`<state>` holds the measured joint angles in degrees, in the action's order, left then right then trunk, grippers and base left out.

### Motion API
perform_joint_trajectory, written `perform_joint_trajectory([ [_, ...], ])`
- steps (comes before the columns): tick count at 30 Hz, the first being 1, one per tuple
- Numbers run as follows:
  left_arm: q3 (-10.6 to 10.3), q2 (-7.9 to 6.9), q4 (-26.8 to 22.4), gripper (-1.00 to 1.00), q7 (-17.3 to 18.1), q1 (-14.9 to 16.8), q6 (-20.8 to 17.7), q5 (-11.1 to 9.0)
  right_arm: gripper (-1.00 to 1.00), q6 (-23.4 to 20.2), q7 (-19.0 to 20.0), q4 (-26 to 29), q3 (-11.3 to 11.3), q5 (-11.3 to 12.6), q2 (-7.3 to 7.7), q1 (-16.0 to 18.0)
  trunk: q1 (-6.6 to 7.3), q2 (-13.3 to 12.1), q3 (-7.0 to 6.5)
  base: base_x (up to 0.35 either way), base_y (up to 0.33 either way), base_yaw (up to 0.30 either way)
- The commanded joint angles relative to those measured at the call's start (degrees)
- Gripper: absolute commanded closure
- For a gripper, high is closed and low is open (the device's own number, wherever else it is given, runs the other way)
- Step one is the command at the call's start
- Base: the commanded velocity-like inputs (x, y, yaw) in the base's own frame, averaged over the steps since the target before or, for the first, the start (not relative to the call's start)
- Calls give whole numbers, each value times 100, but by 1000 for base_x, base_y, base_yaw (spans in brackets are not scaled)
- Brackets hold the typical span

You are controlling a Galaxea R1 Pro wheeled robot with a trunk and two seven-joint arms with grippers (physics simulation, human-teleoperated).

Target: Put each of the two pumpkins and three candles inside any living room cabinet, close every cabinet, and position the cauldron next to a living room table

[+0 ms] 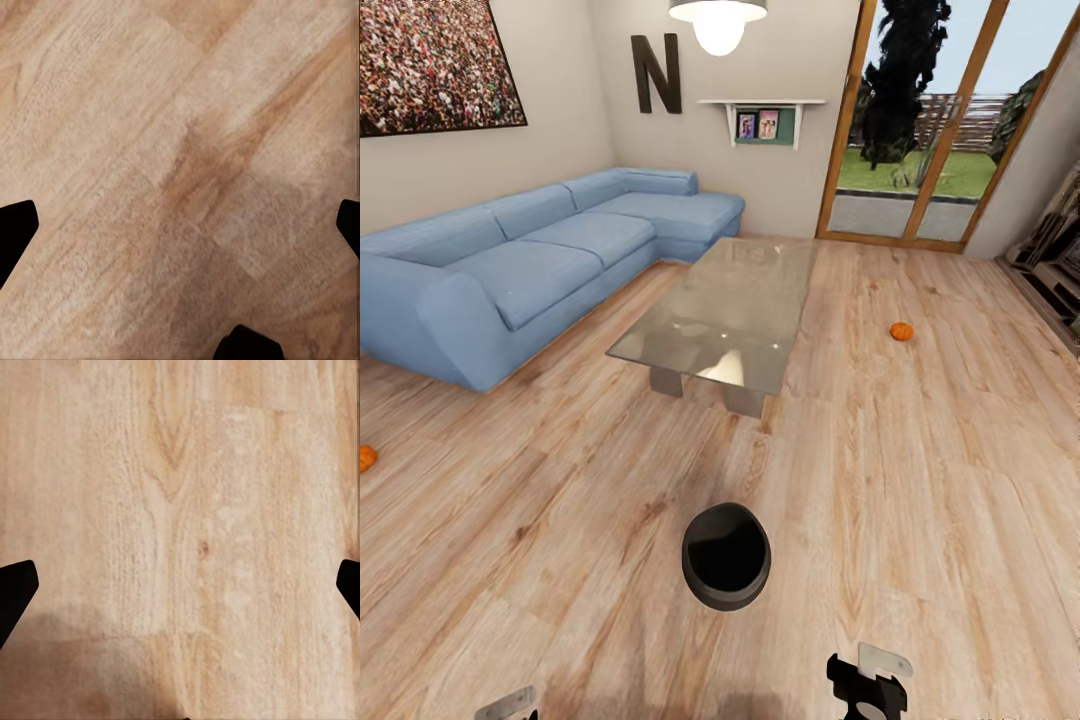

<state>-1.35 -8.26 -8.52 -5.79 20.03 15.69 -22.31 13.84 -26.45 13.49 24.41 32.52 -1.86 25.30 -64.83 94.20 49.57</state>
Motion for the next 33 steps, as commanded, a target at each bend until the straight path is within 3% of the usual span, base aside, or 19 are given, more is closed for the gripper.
perform_joint_trajectory([
  [1, -18, 0, 0, -100, -19, 1, 14, -10, -100, 31, -19, -4, 47, 62, 1, 4, 0, 2, -5, 4, 0, -153],
  [14, -19, 0, 0, -100, -21, 1, 14, -10, -100, 31, -18, -4, 47, 62, -1, 5, 0, 2, -111, 3, 0, -182],
  [27, -20, 0, 0, -100, -27, 1, 14, -9, -100, 31, -25, -4, 47, 62, -8, 6, 0, 2, -211, 145, 0, -197],
  [33, -23, 0, 0, -100, -27, 1, 14, -4, -100, 31, -23, -4, 47, 62, -8, 8, 0, 2, -245, 4, -182, -158],
])
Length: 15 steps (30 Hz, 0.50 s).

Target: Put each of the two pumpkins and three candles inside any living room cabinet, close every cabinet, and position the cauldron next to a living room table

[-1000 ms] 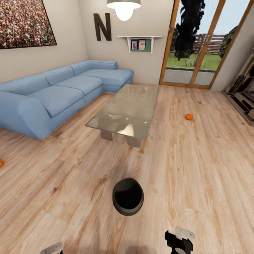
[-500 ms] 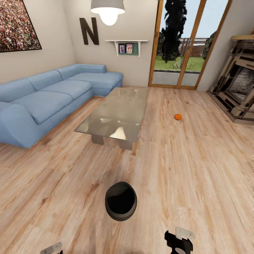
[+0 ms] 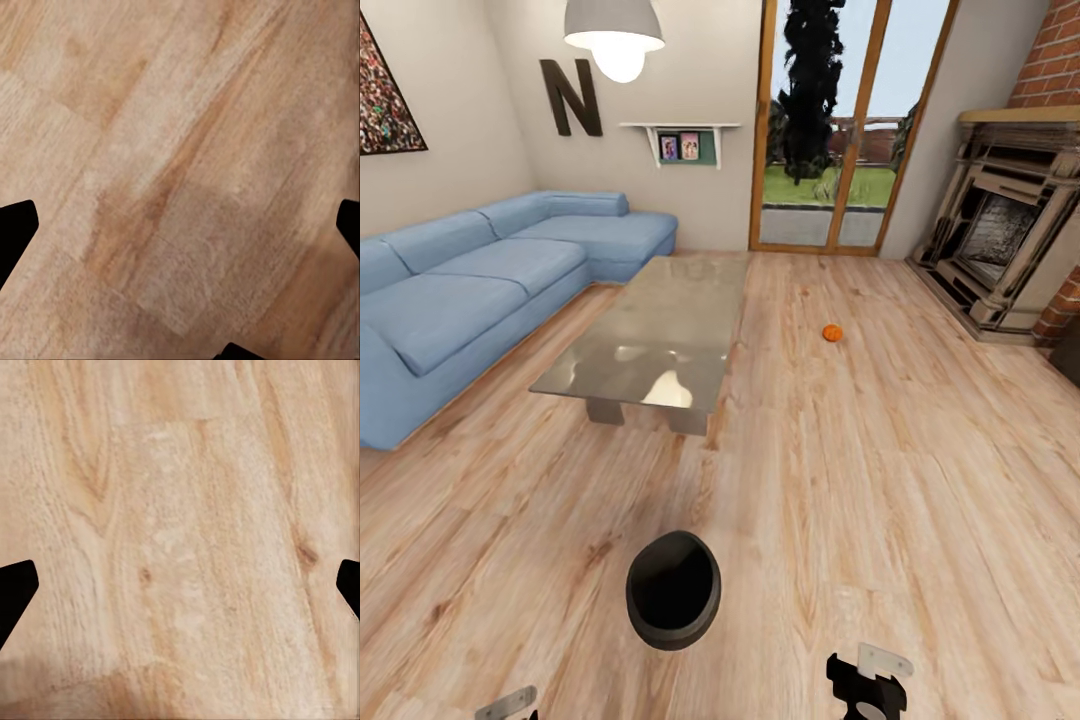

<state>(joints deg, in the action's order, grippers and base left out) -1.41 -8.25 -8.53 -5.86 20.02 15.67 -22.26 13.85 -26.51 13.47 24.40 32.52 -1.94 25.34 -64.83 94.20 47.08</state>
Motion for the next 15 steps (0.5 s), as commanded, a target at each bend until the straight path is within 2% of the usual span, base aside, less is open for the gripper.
perform_joint_trajectory([
  [1, -17, -1, 0, -100, -20, 2, 15, -12, -100, 30, -16, -3, 47, 61, 1, 5, 1, 2, 3, 0, -134, -40],
  [4, -17, -1, 0, -100, -20, 2, 15, -14, -100, 30, -15, -3, 47, 61, 1, 1, 1, 2, 1, 0, -53, -83],
  [10, -17, -1, 0, -100, -20, 2, 15, -15, -100, 30, -18, -3, 47, 61, 1, 1, 1, 2, 0, 4, -6, -216],
  [15, -17, -1, 0, -100, -20, 2, 15, -15, -100, 30, -21, -3, 55, 61, -7, 2, 1, 2, 0, 156, 77, -61],
])
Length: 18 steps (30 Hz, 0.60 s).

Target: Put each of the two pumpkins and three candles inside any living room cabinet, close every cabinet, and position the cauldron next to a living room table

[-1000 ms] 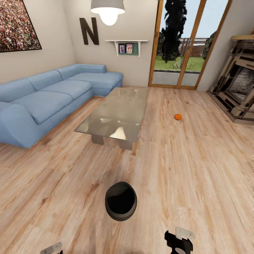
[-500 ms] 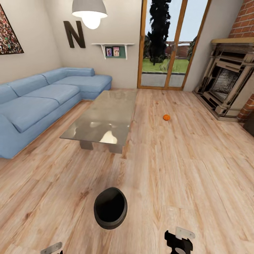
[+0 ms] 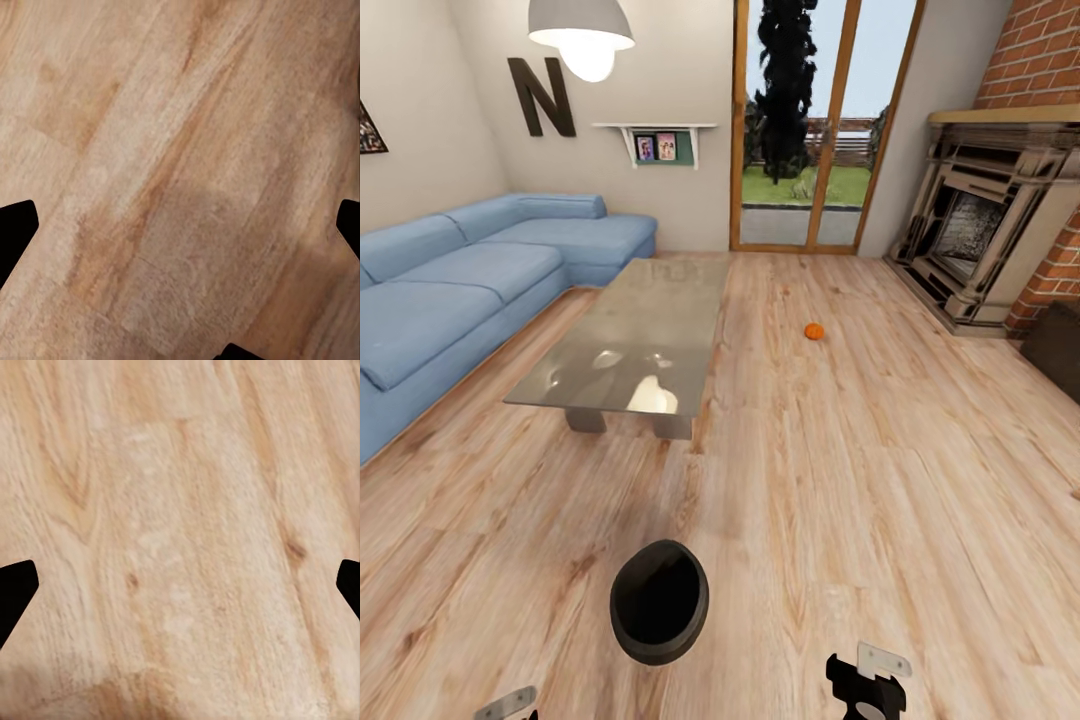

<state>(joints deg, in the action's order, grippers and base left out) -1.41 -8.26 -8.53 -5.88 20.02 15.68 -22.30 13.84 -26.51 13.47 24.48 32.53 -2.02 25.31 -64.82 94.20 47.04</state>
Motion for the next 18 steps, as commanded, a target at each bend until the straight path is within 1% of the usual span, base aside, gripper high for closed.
perform_joint_trajectory([
  [1, -17, 0, 1, -100, -19, 2, 14, -10, -100, 31, -21, -2, 48, 61, 1, 4, -1, 2, 4, 91, 27, -11],
  [9, -14, 0, 1, -100, -19, 2, 14, -11, -100, 26, -21, -2, 48, 61, 0, 4, -1, 2, 4, 29, 17, -2],
  [13, -17, 0, 1, -100, -21, 2, 14, -11, -100, 31, -21, -2, 48, 59, 0, 3, -1, 2, 4, 100, 69, 73],
  [18, -17, 0, 1, -100, -25, 2, 15, -11, -100, 24, -21, -2, 48, 45, -5, 4, -1, 2, 4, 161, 120, 17],
])
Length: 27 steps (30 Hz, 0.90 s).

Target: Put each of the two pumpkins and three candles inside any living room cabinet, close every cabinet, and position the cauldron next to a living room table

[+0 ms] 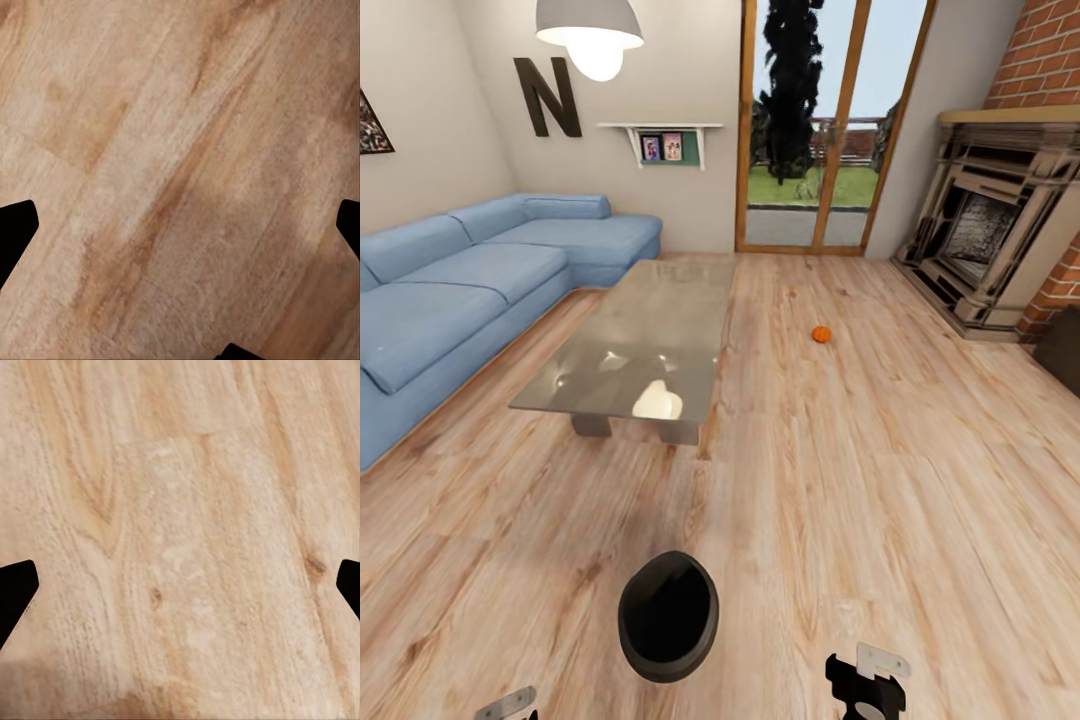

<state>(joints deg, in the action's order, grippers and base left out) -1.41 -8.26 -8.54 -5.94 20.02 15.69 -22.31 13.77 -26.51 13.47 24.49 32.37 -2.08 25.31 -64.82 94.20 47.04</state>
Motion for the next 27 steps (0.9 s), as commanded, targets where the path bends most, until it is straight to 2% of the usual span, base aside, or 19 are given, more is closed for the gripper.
perform_joint_trajectory([
  [1, -17, 0, 1, -100, -16, 2, 13, -9, -100, 30, -18, -2, 47, 60, -4, 3, -1, 2, 4, 64, 35, 3],
  [10, -17, 0, 1, -100, -28, 2, 14, -10, -100, 30, -16, -2, 47, 59, -13, 5, -1, 2, 4, 116, 69, 29],
  [21, -17, 0, 1, -100, -30, 2, 13, -10, -100, 30, -14, -2, 47, 59, -19, 2, -1, 2, 4, 36, 153, 14],
  [27, -17, 0, 1, -100, -36, 2, 14, -10, -100, 30, -19, -2, 47, 59, -20, 5, -1, 2, 4, 151, 15, 0],
])
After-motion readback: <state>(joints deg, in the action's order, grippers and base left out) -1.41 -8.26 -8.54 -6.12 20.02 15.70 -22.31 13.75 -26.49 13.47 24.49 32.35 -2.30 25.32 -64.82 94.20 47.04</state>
